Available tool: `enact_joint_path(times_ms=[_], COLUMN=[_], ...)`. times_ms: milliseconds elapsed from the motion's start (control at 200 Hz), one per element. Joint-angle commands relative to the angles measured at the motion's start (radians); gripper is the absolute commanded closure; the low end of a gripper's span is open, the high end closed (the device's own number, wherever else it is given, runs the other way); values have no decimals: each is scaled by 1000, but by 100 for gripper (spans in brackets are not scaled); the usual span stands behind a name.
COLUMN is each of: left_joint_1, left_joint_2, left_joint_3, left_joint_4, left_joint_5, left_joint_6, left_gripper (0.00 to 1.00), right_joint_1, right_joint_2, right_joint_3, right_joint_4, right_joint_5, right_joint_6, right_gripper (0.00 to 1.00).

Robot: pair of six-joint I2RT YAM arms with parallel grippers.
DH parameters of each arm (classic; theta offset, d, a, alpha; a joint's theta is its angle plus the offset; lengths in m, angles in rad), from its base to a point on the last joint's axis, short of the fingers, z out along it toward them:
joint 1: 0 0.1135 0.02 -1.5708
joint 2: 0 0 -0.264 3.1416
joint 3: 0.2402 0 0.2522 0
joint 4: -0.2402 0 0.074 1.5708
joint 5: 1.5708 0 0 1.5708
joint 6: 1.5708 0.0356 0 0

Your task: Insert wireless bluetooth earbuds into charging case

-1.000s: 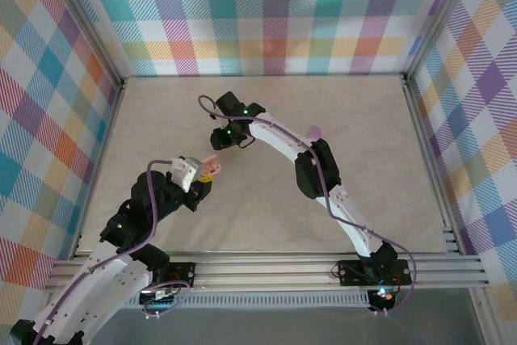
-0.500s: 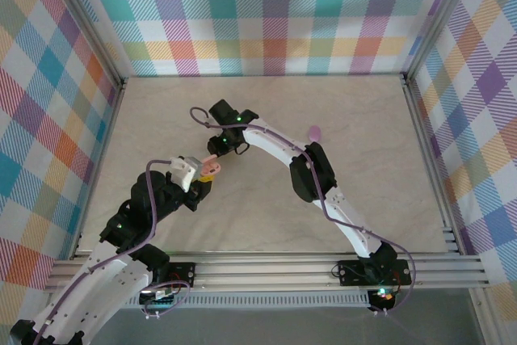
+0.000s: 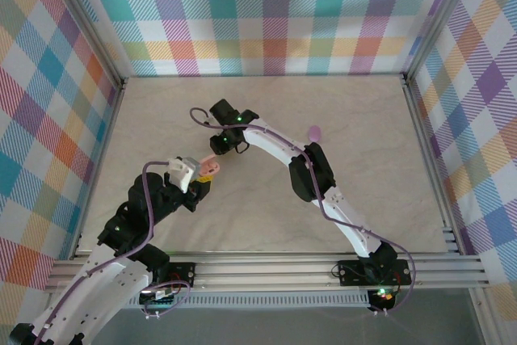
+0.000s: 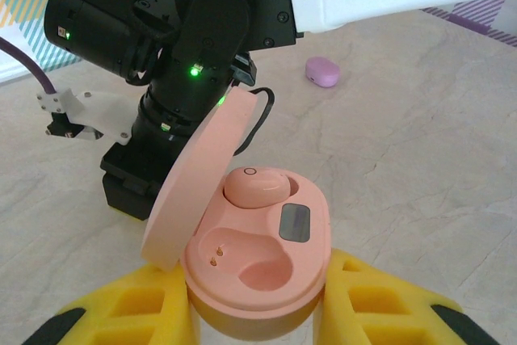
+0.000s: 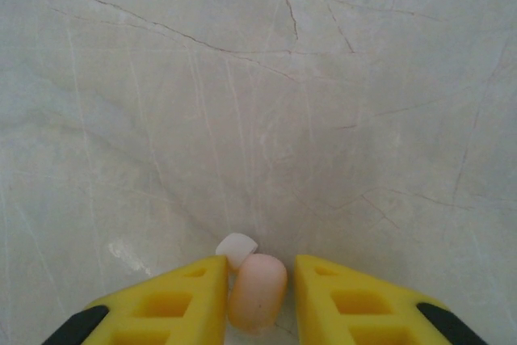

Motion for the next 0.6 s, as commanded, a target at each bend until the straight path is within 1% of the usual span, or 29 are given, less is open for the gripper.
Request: enact_joint_path(times_ms=[0,190,220,420,480,595], left_joint_1=[-8,-8,-8,-8,-7,-8], left_joint_2=[-6,9,12,28,33,55], left_joint_3=[-3,-4,-4,-2,2,16], left_joint_4=[9,17,53,72,76,76], left_joint_5=[10,14,16,28,33,44], left_joint_6=[-10,-13,-13,-18,-18,-9], left_gripper=[90,90,90,90,90,90], right_joint_1=[12,8,7,-25,-42,-85], right_joint_2=[-5,-110,-124,-228,-278,-411], right_joint_3=[-7,-176,-200,-345,-418,-649], right_joint_4=[-6,57,66,94,109,182], right_joint_5=[7,45,47,41,35,16], right_joint_6=[-50,-94,-98,-74,-75,-97], right_gripper=[73,76,76,78,77,77])
